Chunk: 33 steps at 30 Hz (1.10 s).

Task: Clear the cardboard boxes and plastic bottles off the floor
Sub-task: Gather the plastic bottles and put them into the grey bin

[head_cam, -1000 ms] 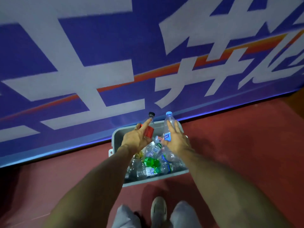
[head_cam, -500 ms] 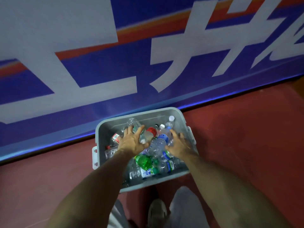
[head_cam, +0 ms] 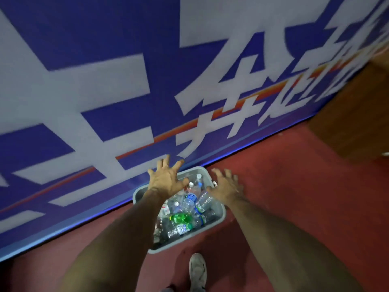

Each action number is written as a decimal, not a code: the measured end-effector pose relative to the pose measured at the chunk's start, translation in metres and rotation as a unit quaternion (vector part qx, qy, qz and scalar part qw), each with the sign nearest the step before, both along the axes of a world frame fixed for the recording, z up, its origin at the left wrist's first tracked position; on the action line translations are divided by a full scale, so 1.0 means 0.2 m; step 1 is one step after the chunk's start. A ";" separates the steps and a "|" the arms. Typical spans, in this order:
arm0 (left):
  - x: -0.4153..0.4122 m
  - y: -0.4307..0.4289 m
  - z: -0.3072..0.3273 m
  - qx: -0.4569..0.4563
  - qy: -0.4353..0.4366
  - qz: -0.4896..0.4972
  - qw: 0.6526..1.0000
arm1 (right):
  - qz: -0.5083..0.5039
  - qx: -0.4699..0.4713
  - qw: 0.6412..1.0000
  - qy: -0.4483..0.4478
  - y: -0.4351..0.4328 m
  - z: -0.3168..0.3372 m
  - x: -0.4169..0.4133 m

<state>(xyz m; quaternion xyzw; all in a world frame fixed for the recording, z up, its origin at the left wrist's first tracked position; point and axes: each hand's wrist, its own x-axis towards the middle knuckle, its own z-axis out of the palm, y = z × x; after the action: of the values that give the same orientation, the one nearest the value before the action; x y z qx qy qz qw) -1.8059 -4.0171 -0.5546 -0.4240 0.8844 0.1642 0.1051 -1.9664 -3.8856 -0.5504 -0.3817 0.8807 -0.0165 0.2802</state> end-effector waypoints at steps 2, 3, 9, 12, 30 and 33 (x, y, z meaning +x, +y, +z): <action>0.00 0.01 0.16 -0.012 -0.008 -0.030 0.999 | -0.034 -0.012 0.999 0.004 0.08 0.13 0.05; -0.01 0.03 0.23 -0.017 -0.012 -0.048 0.999 | -0.051 -0.020 0.998 0.007 0.14 0.19 0.07; -0.08 0.29 0.55 -0.047 0.017 -0.153 0.987 | -0.170 -0.046 0.983 0.052 0.51 0.50 0.22; -0.12 0.45 0.64 -0.046 0.019 -0.202 0.978 | -0.222 -0.054 0.971 0.073 0.73 0.63 0.28; -0.23 2.19 0.90 -0.005 0.095 -0.508 0.856 | -0.520 -0.026 0.843 0.133 2.51 0.87 0.74; -0.17 2.62 0.90 0.006 0.095 -0.551 0.829 | -0.561 -0.014 0.815 0.146 2.94 0.91 0.88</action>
<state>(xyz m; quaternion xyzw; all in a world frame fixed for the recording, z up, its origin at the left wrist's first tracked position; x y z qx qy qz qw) -1.8403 -3.4936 -0.3755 0.1519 0.9759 0.1238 0.0961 -1.7897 -3.2967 -0.3690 0.1766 0.9723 -0.1273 0.0853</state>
